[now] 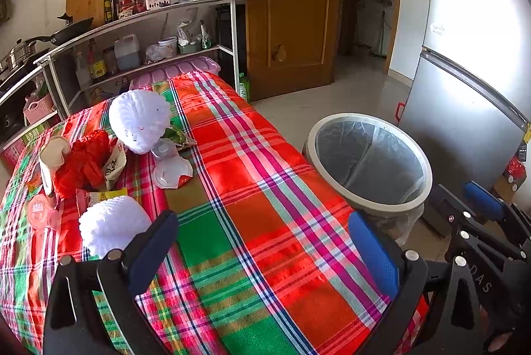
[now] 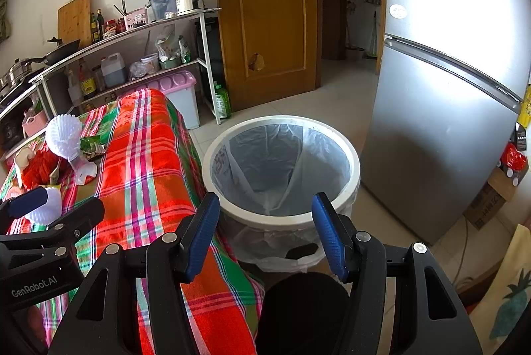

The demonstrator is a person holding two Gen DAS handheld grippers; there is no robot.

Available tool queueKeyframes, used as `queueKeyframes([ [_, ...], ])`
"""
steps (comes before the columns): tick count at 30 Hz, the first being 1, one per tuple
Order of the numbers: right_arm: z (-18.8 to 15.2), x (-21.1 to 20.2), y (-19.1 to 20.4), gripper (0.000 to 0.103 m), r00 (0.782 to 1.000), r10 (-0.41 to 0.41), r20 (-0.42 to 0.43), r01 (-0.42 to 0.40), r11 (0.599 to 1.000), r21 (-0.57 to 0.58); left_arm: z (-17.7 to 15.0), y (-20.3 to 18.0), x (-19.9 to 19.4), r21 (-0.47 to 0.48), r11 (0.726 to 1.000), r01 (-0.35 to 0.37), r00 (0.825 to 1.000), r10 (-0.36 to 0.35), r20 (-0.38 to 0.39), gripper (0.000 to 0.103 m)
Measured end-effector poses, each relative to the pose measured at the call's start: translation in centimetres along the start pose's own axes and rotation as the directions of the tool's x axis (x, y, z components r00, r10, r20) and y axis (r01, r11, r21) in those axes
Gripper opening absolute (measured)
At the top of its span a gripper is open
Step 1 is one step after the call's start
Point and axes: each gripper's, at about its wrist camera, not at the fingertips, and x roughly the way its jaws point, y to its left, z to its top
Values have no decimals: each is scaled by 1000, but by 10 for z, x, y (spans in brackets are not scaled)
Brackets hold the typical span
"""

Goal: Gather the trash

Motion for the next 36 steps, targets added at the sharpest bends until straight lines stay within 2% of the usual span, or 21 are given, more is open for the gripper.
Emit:
queueKeyframes([
  [36,-1,-1,-2,59,1000,-6,1,6,1000,2,-2,2,0,-5,1000,-1,1000,1,2,103],
])
